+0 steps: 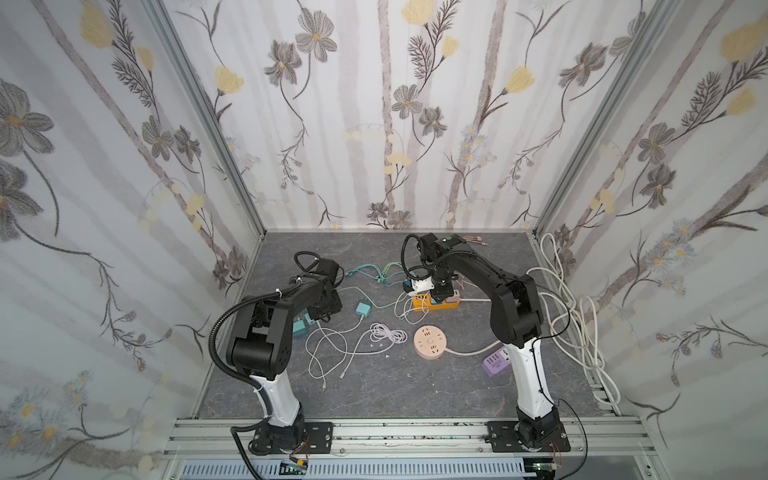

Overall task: Insert the plug
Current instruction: 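Push the teal charger into the socket with the right gripper while the left lowers, then open and raise the right gripper while the left descends over a teal charger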

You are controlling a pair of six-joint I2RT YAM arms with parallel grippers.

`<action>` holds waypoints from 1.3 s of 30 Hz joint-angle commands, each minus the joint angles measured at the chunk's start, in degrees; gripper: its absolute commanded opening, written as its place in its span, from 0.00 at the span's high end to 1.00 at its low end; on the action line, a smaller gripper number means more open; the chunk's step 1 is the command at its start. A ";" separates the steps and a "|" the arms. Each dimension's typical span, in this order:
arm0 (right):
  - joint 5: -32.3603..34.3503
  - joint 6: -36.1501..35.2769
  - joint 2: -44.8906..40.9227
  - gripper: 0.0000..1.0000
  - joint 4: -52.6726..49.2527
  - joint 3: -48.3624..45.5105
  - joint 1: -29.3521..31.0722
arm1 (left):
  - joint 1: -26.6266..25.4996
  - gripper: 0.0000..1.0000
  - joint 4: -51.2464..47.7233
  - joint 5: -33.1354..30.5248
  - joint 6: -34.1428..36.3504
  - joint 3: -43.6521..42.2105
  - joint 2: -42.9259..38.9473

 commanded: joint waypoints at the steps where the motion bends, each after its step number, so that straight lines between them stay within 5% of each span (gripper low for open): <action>1: 5.92 -1.63 3.31 0.77 8.44 2.51 -1.15 | 2.02 0.54 0.18 -0.88 0.92 -1.55 -2.37; 9: 3.40 -0.84 4.84 0.67 8.38 7.66 -2.38 | 2.99 0.46 -1.01 0.75 1.56 -3.50 -7.51; 21: 1.10 0.69 -2.62 0.01 5.08 6.80 -2.32 | 0.06 0.30 -0.97 2.55 0.54 -4.78 -13.68; 30: 4.12 2.93 -16.33 0.01 11.12 -4.66 -2.05 | -9.09 0.11 -0.50 -2.51 -0.96 -3.58 -15.73; 34: 4.77 13.49 -29.88 0.01 26.64 -22.31 -0.53 | -13.90 0.00 0.56 -5.34 -1.15 -2.35 -15.05; 39: 4.14 43.38 -46.16 0.01 39.43 -41.57 1.95 | -18.56 0.00 1.57 -7.31 -2.79 -0.12 -12.44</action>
